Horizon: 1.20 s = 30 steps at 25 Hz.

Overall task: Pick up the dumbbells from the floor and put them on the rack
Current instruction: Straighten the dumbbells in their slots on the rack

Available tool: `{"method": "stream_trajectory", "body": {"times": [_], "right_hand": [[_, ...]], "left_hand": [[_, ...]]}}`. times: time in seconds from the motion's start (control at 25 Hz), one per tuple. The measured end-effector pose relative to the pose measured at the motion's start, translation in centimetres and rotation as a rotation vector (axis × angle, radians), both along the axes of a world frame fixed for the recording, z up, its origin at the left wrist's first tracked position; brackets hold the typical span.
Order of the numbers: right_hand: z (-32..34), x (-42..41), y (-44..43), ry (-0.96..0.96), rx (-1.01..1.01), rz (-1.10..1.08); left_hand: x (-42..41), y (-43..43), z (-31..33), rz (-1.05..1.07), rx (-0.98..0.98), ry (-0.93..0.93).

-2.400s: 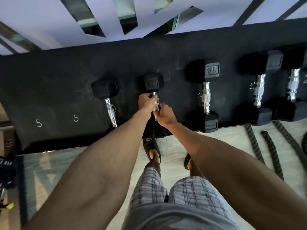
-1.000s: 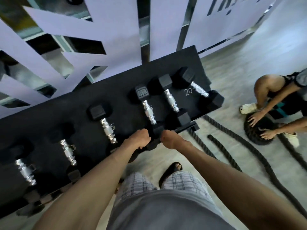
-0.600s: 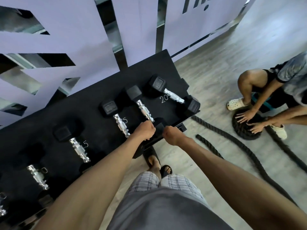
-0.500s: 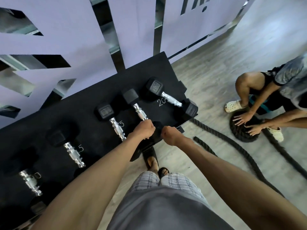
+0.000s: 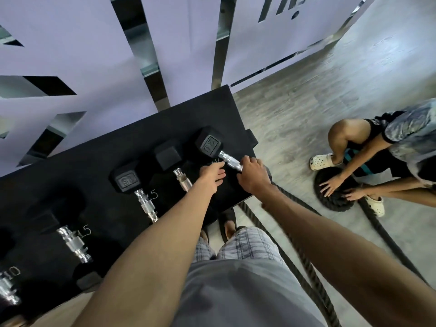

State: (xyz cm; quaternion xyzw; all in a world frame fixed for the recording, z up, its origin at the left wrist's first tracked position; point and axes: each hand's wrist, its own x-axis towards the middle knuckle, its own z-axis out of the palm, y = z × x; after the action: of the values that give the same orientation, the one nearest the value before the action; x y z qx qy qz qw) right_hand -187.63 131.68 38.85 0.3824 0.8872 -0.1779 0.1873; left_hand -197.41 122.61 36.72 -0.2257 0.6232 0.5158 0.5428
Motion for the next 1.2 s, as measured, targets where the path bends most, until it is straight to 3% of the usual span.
{"method": "stream_trajectory", "body": {"times": [0.08, 0.32, 0.56, 0.8, 1.0, 1.2], "right_hand": [[-0.9, -0.2, 1.9, -0.013, 0.032, 0.103], [-4.4, -2.1, 5.8, -0.067, -0.233, 0.265], [-7.5, -3.2, 6.4, -0.076, -0.452, 0.217], [-7.3, -3.0, 6.5, 0.022, -0.539, 0.067], [-6.1, -3.8, 7.1, 0.128, -0.589, -0.201], [-6.5, -4.8, 8.5, 0.118, -0.601, -0.254]], "left_hand": [[0.1, 2.0, -0.4, 0.129, -0.002, -0.027], [0.0, 5.5, -2.7, 0.557, 0.002, -0.098], [0.0, 7.1, -4.7, 0.689, 0.046, -0.093], [-0.1, 8.0, -5.3, 0.634, -0.003, -0.027], [-2.4, 11.6, -3.9, 0.364, -0.055, 0.107], [-3.6, 13.8, -5.3, 0.157, -0.168, 0.211]]}}
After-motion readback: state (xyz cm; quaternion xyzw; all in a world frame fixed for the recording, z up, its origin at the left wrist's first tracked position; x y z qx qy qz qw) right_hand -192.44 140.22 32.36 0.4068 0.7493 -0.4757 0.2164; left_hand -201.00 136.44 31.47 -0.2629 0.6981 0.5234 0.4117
